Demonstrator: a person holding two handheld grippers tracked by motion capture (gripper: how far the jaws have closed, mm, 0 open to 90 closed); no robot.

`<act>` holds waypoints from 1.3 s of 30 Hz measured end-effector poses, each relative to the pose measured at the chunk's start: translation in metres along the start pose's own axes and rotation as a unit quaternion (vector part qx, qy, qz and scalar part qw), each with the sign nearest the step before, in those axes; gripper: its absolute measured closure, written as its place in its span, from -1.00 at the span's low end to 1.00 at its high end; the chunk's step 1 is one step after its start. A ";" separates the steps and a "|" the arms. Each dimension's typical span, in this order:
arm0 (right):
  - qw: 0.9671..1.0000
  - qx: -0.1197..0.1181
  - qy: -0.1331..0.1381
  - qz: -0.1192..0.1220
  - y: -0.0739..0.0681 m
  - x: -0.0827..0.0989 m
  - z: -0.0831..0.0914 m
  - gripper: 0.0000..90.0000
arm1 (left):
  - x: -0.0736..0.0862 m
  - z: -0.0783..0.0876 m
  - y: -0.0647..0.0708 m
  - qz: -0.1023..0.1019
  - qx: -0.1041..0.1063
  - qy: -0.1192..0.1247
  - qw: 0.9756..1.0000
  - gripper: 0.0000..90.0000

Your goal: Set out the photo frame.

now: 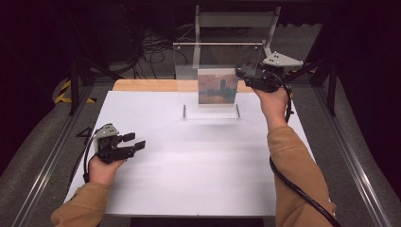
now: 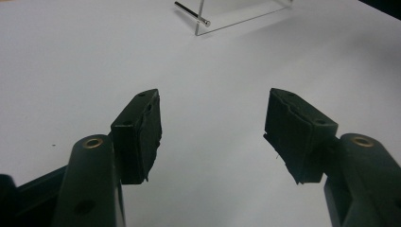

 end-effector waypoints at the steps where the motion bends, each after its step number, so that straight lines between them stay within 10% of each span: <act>1: 1.000 0.000 0.001 -0.001 0.001 0.001 -0.002 -0.14 | 0.000 0.000 0.000 -0.001 0.000 0.001 1.000 -0.18; 39: 0.997 0.017 -0.058 -0.057 0.031 0.047 -0.045 -0.35 | 0.003 -0.001 0.003 0.008 0.011 -0.002 1.000 -0.21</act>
Point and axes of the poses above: each handheld gripper's, and its own axes: z roughly backward along the jaws, x roughly out of its underside, y roughly to its right, the point moved 8 cm from there along -z, roughly forward along the jaws, and after that the axes turned 4 degrees about -x, right-handed, at the moved point
